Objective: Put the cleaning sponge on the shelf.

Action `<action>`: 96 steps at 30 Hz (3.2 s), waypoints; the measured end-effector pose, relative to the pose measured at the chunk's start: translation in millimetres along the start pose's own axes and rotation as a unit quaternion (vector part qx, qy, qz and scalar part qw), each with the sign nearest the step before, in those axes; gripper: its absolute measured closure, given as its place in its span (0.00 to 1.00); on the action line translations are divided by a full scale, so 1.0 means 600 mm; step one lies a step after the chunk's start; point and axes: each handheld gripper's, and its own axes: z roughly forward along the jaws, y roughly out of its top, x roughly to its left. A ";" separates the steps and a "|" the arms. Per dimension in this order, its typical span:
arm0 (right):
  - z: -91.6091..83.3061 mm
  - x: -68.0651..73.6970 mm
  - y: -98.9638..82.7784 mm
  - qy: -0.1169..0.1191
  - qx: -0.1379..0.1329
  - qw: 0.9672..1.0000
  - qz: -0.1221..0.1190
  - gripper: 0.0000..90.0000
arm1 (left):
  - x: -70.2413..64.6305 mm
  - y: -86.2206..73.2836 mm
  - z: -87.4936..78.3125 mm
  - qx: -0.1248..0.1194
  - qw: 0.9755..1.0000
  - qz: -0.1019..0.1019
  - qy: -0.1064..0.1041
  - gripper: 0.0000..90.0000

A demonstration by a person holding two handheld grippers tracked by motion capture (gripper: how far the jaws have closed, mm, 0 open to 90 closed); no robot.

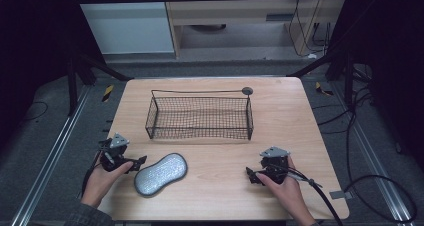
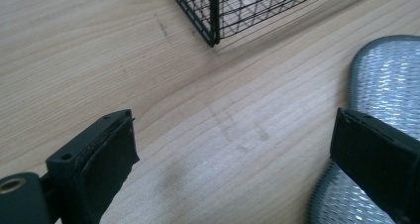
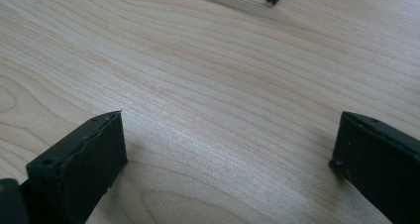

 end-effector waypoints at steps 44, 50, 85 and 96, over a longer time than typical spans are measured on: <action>-0.002 -0.001 -0.002 0.004 -0.001 1.000 -0.004 0.00 | -0.126 0.108 0.015 0.206 0.948 0.227 -0.082 0.04; -0.002 -0.001 -0.002 0.004 -0.001 1.000 -0.004 0.00 | -0.136 0.103 0.028 0.214 0.946 0.224 -0.093 0.04; -0.003 -0.002 -0.003 0.004 0.000 1.000 -0.007 0.00 | -0.155 0.074 0.071 0.238 0.944 0.191 -0.124 0.03; -0.003 -0.002 -0.003 0.005 0.000 1.000 -0.007 0.00 | -0.147 0.075 0.073 0.224 0.951 0.180 -0.117 0.03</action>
